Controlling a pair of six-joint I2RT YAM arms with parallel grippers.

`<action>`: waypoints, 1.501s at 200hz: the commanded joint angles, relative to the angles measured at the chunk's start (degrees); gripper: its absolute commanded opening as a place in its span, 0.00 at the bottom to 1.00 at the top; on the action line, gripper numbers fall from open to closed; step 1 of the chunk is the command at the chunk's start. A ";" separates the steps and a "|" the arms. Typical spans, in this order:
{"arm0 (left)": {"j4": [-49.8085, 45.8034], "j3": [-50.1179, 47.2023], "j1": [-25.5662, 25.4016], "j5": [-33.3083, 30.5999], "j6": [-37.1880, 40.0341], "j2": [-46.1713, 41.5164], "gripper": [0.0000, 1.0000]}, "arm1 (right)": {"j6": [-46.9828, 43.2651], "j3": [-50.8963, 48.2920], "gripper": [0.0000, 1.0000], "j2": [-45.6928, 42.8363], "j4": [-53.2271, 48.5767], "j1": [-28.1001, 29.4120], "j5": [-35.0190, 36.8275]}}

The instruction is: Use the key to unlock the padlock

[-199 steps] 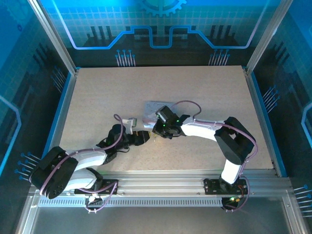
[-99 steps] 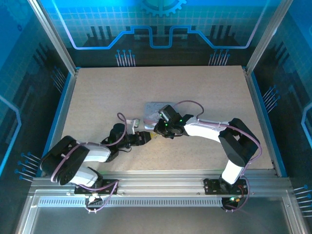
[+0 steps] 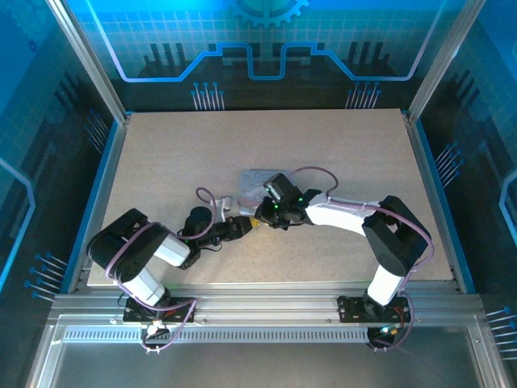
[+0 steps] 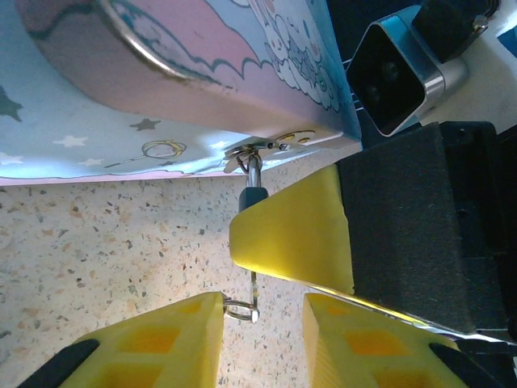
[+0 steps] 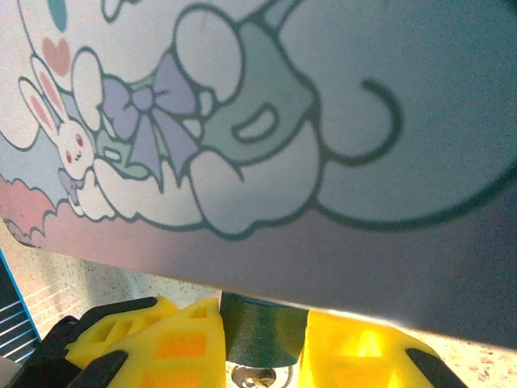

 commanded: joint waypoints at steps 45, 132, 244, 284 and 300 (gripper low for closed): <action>8.89 -1.03 -1.65 -1.91 -1.55 6.03 0.28 | 0.26 0.18 0.07 -1.01 1.41 -0.66 -1.25; 15.37 -2.36 -3.25 -4.97 -1.70 9.61 0.24 | 0.55 0.28 0.07 -0.96 1.26 -0.79 -1.51; 14.56 -0.20 -4.15 -5.92 -1.20 10.76 0.09 | 1.66 0.62 0.06 -0.24 2.15 -0.45 -2.80; 14.92 0.03 -4.22 -6.68 -1.26 11.03 0.18 | 2.18 0.44 0.06 0.14 2.32 -0.07 -2.66; 14.92 -0.11 -4.19 -6.77 -1.09 11.06 0.12 | 2.38 0.29 0.06 0.14 2.47 -0.09 -2.58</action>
